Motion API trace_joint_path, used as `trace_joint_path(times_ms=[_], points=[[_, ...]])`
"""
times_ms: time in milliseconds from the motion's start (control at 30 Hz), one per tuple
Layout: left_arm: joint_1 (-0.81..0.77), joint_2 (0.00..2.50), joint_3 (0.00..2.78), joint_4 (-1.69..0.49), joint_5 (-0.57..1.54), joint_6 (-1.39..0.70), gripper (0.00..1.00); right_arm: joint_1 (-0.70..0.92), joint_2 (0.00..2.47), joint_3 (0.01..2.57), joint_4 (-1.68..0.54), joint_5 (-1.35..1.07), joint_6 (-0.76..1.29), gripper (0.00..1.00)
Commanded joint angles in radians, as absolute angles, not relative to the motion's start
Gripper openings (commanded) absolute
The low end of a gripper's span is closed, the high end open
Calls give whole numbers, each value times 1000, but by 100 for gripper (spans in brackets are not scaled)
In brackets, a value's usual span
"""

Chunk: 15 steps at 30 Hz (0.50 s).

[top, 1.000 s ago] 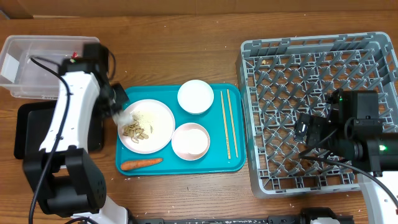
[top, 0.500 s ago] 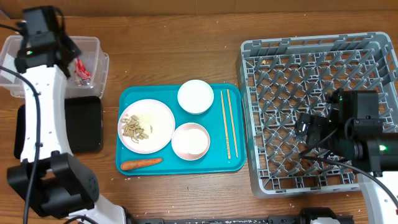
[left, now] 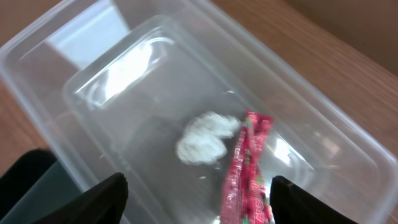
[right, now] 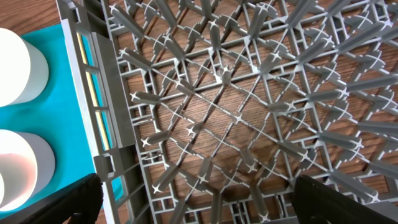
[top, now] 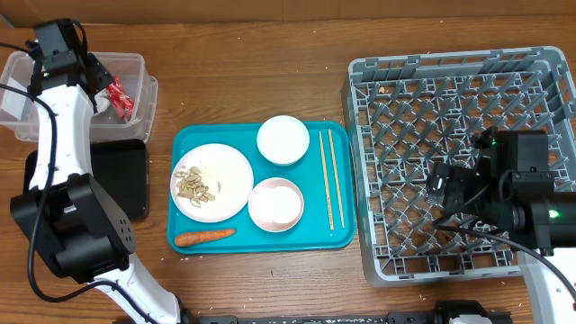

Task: Sort waste into correct bins and load items into the dishwasher
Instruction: 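Carry the foil to the clear bin and release it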

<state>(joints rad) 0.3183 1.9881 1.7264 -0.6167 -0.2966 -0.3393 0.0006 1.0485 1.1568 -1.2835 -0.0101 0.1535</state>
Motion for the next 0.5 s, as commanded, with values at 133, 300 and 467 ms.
trace_joint_path(times_ms=[133, 300, 467], points=[[277, 1882, 1870, -739, 103, -253, 72, -2, 1044, 1182, -1261, 33, 157, 100], [184, 1856, 1871, -897, 302, -238, 75, -2, 1044, 1182, -1220, 33, 158, 100], [53, 1858, 1870, -1143, 330, -170, 87, -2, 1044, 1182, -1199, 33, 215, 100]])
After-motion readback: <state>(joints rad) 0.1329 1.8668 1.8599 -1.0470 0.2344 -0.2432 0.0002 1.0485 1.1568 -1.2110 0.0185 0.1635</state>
